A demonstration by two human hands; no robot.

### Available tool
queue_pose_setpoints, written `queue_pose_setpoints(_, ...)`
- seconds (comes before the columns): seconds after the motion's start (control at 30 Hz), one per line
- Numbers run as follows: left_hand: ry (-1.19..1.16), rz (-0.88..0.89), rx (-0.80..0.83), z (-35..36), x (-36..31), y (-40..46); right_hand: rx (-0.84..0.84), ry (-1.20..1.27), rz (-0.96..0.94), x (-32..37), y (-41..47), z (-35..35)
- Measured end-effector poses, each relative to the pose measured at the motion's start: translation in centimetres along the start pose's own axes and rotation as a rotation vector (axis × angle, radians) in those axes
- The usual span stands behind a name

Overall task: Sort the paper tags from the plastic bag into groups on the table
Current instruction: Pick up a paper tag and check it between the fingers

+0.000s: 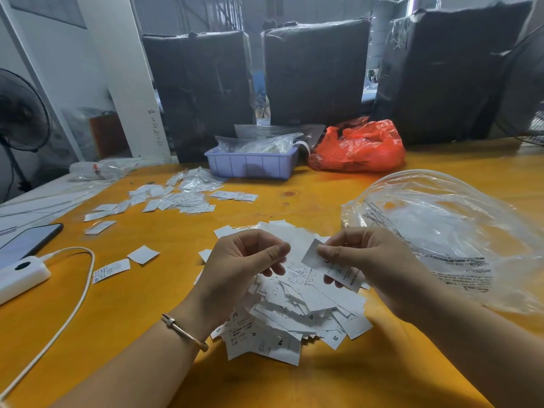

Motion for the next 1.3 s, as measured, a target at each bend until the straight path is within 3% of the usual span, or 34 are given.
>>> queue_pose_setpoints(0.2,0.029,-0.030,0.035,0.1,0.1,-0.1,0.060,0.020,0.033,-0.2,0.1,-0.1)
queue_pose_setpoints(0.43,0.018,-0.096,0.082,0.3,-0.2,-0.2,0.024,-0.071,-0.054,-0.1,0.1,0.1)
queue_pose_setpoints(0.83,-0.034,-0.170,0.096,0.4,-0.1,-0.2,0.152,-0.283,-0.126,-0.1,0.2,0.6)
queue_pose_setpoints(0.93,-0.040,-0.166,0.104,0.4,-0.1,-0.2,0.154,-0.194,-0.140,0.0,0.1,0.5)
queue_pose_setpoints(1.1,-0.079,-0.136,0.029,0.0,-0.1,-0.1,0.054,0.086,0.009,-0.2,0.5,-0.6)
queue_pose_setpoints(1.3,-0.066,-0.135,0.060,0.1,-0.2,-0.1,-0.029,0.045,-0.119,0.1,0.4,-0.8)
Point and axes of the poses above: each hand's wrist, its own y-axis towards the middle knuckle, its own z-axis out of the palm, x = y × z, the point moved 2 cm from there along y, towards the middle knuckle, and after that the axes turned 2 degrees about -z, right-handed, at the moved point
